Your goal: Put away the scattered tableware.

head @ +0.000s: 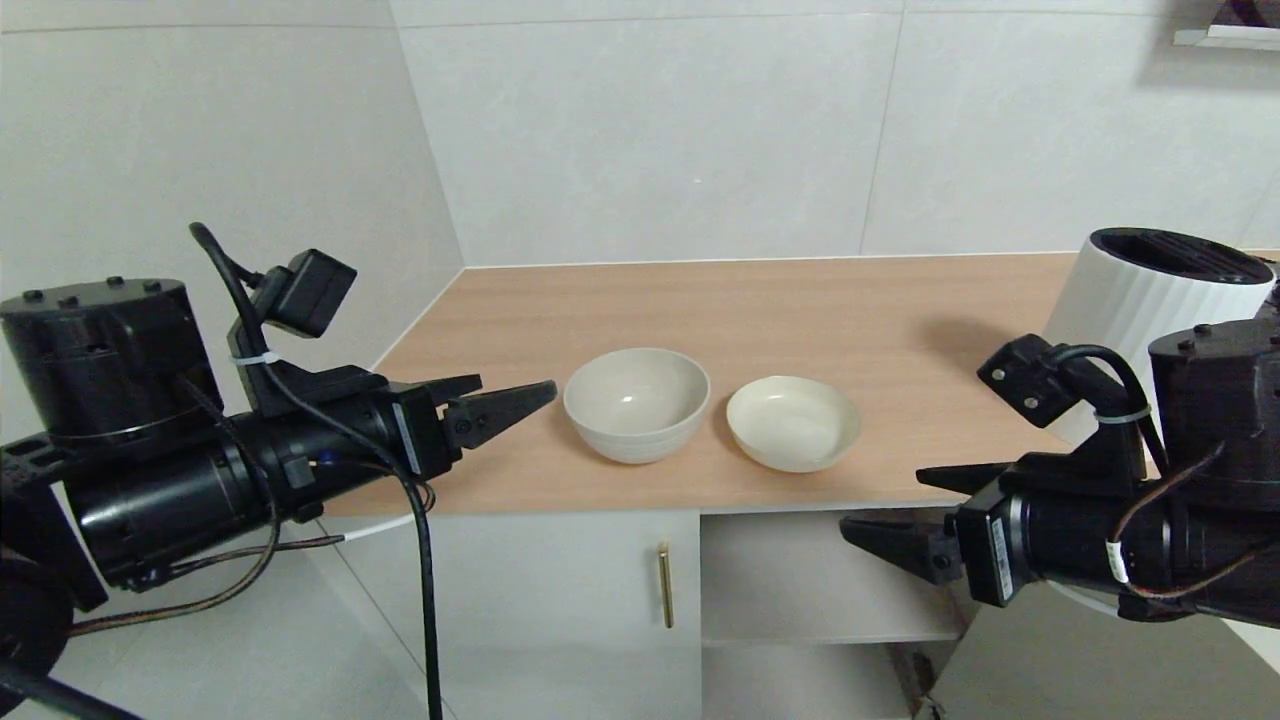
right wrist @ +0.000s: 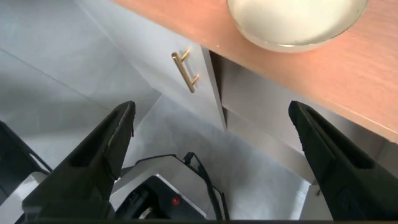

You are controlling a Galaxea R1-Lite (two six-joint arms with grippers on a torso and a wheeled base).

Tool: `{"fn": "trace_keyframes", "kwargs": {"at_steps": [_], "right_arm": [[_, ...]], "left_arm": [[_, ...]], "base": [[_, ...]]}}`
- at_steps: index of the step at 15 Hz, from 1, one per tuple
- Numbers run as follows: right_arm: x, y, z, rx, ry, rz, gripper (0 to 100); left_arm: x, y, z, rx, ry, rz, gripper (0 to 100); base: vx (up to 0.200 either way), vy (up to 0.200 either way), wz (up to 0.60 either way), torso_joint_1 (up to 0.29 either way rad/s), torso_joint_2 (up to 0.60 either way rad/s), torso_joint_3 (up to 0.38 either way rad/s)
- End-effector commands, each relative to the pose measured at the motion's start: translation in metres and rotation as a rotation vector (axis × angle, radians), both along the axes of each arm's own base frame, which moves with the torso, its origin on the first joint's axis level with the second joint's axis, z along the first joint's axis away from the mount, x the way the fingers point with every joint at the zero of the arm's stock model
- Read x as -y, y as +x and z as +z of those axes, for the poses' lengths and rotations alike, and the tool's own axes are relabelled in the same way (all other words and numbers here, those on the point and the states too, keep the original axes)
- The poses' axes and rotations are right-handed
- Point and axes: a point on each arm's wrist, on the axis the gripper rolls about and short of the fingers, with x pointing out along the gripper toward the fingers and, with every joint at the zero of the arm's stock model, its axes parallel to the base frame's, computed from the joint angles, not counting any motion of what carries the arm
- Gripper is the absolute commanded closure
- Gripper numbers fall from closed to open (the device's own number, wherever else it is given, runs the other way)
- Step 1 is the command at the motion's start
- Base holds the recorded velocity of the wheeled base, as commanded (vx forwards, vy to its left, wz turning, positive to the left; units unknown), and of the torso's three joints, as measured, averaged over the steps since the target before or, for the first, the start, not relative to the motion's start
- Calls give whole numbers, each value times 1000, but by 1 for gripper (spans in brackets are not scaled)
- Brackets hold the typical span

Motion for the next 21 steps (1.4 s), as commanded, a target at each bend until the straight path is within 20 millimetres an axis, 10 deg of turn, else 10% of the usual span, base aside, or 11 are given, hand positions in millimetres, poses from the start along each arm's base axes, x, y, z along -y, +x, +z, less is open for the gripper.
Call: {"fn": "trace_keyframes", "kwargs": {"at_steps": [1,11,21], "right_arm": [[-1,2,1,6,9,-2,0],[-35,79,-7,-156,72,-485,0],[-33,93,-11,-163,94,-548,0]], "left_arm": [[2,6,-3,-18,7,8,0],[15,27,3,-299,-158,153,0],[43,71,-33,-601,-207,289,0]], "base": [[0,0,0,32,-61,-36],[0,0,0,0,0,0],[0,0,0,0,0,0]]}}
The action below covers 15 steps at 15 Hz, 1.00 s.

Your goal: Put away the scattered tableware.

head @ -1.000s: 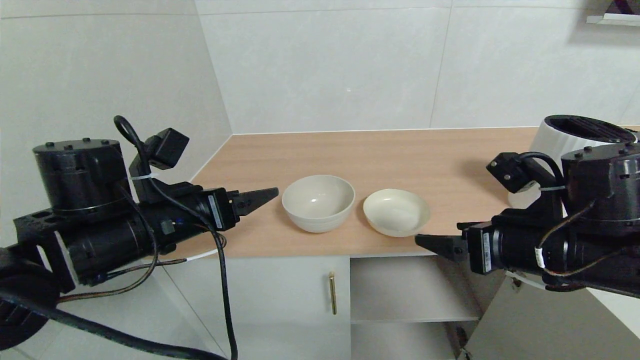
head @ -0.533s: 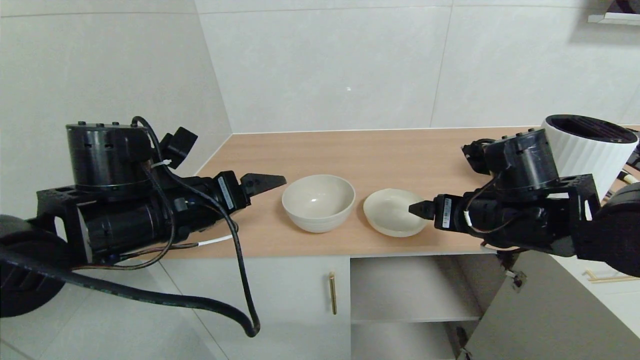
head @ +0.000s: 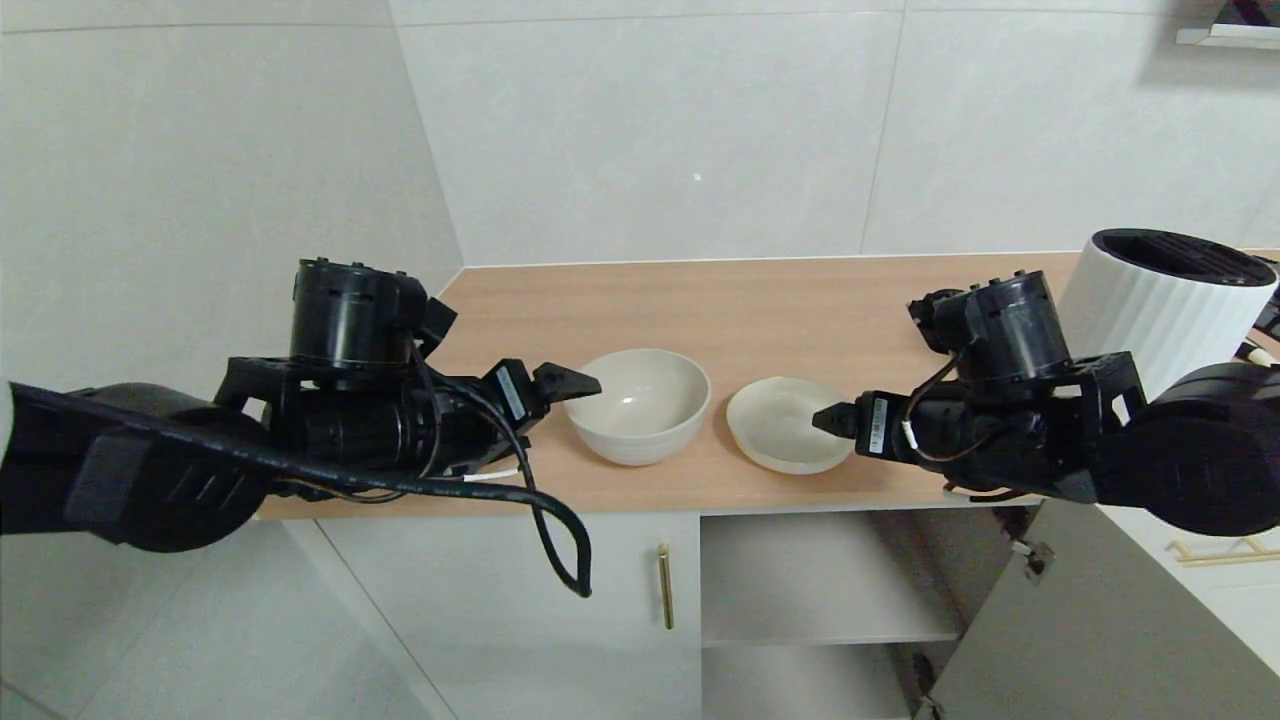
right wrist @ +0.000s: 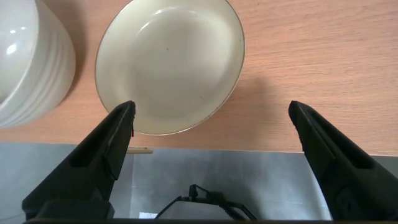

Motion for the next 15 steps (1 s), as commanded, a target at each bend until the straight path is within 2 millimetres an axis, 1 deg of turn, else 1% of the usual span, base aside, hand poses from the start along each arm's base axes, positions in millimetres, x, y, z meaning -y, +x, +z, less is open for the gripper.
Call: {"fn": "trace_keyframes", "kwargs": {"at_steps": [1,7,8,15], "right_arm": [[0,0,-1,-2,-1,1,0],[0,-1,-1,-2,-2,2,0],[0,-1,0,-1,-1,3,0],[-1,0,0,1,-4,3,0]], "left_arm": [[7,13,-15,-37,15,14,0],[12,20,-27,-69,12,32,0],[13,20,-27,-69,14,31,100],[13,20,-26,-68,13,30,100]], "base": [[0,0,0,0,0,0],[0,0,0,0,0,0],[0,0,0,0,0,0],[0,0,0,0,0,0]]}}
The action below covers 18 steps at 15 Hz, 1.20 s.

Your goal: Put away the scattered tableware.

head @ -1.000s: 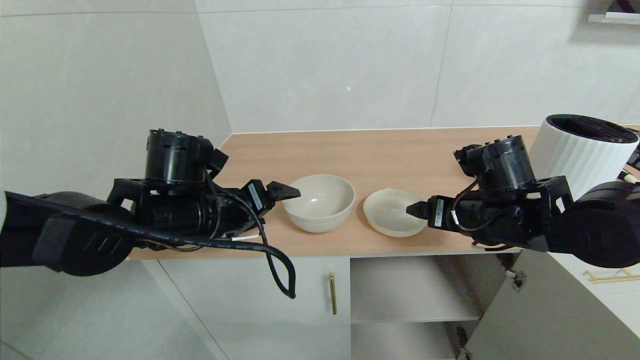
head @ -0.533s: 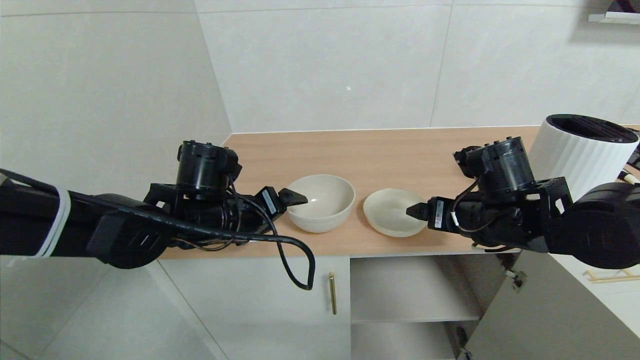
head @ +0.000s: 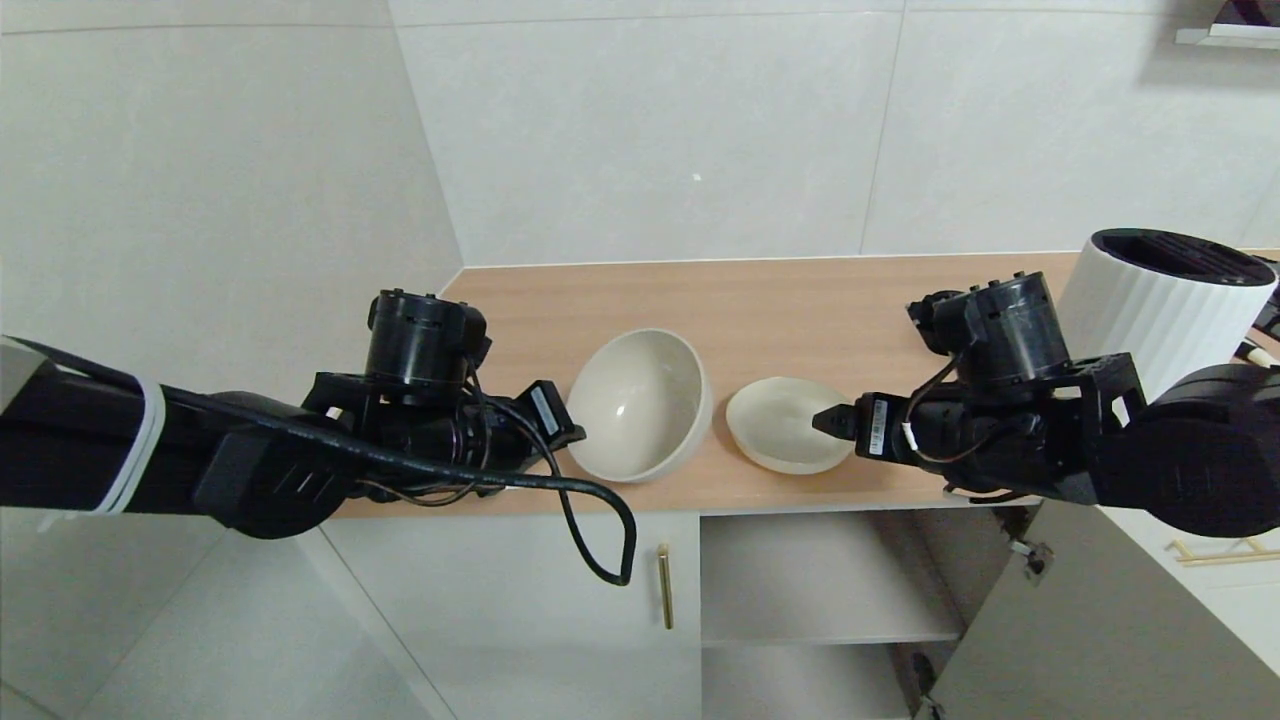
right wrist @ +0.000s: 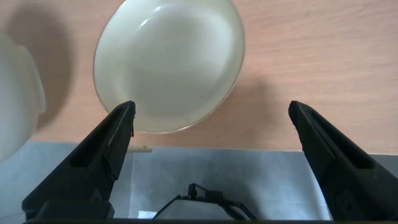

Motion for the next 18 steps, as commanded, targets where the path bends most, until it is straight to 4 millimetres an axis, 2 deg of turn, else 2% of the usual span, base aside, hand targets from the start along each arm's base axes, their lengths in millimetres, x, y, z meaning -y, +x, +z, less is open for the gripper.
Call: {"fn": "trace_keyframes", "kwargs": {"at_steps": [1,4,10,14,18], "right_arm": [[0,1,0,2,0,-1,0],[-2,4,1,12,-4,-16,0],[-13,29,-21,8,-79,-119,0],[-6,40,-30,-9,-97,-161,0],[-5,41,-34,-18,-103,-164,0]], "left_arm": [[0,0,1,3,-1,0,100],[0,-1,2,5,-2,0,100],[-1,-3,4,8,-4,0,100],[-1,-2,3,4,-2,0,100],[-1,-2,3,4,-2,0,100]], "base": [[0,0,0,0,0,0],[0,0,0,0,0,0],[0,0,0,0,0,0],[0,0,0,0,0,0],[0,0,0,0,0,0]]}}
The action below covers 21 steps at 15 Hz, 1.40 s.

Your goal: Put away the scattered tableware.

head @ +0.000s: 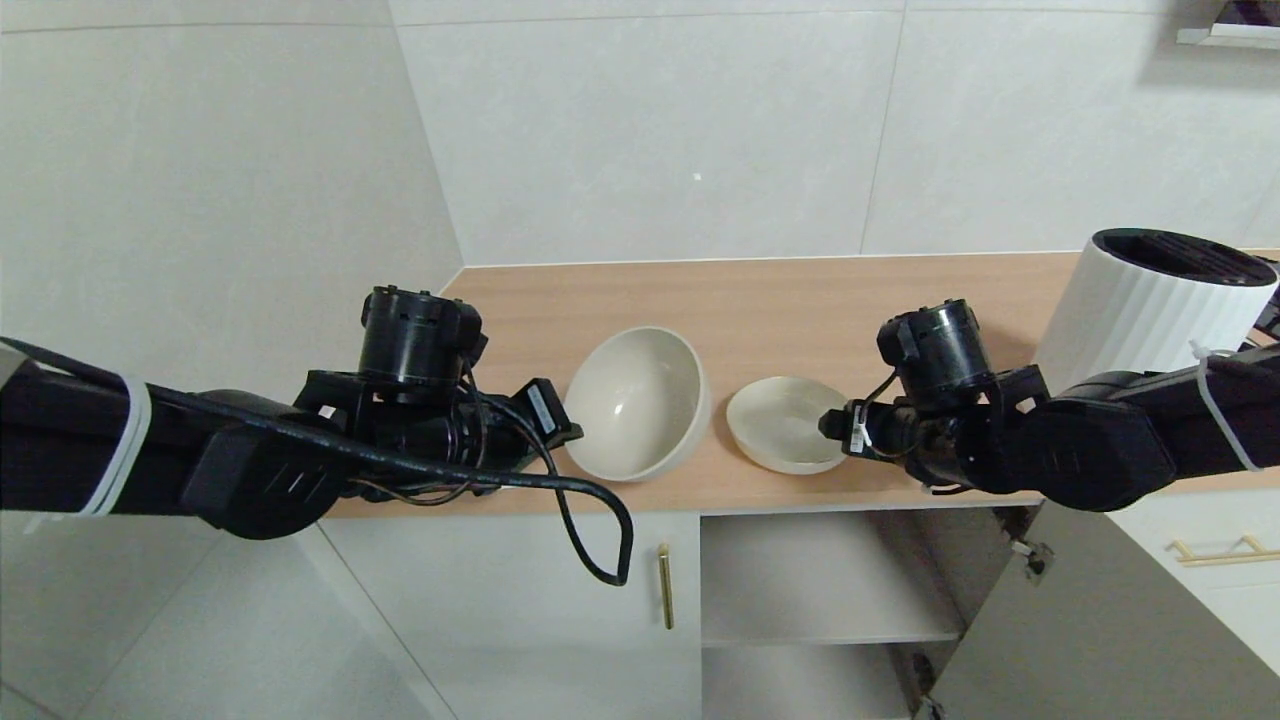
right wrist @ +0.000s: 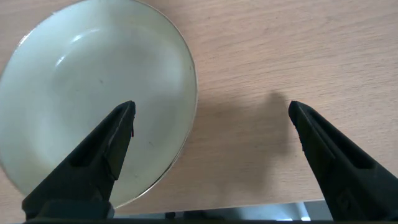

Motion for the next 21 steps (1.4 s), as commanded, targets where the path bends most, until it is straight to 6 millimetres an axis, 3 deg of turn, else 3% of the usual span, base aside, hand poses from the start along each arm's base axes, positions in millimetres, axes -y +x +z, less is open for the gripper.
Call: {"fn": "trace_keyframes", "kwargs": {"at_steps": [1,2,11,14,19,21], "right_arm": [[0,1,-3,-6,-4,0,0],[0,1,-3,-6,-4,0,100],[4,-9,11,16,15,12,100],[13,-29,27,22,56,73,100],[40,-87,69,-95,168,299,100],[46,-99,74,-127,184,334,100]], "left_arm": [[0,0,0,0,0,0,100],[0,0,0,1,-1,0,100],[-1,-1,3,6,-2,-1,100],[-3,-8,10,17,-2,-3,100],[-18,-44,33,93,118,-89,100],[-23,-55,44,142,124,-103,100]], "base": [[0,0,0,0,0,0],[0,0,0,0,0,0],[0,0,0,0,0,0],[0,0,0,0,0,0],[0,0,0,0,0,0],[0,0,0,0,0,0]]}}
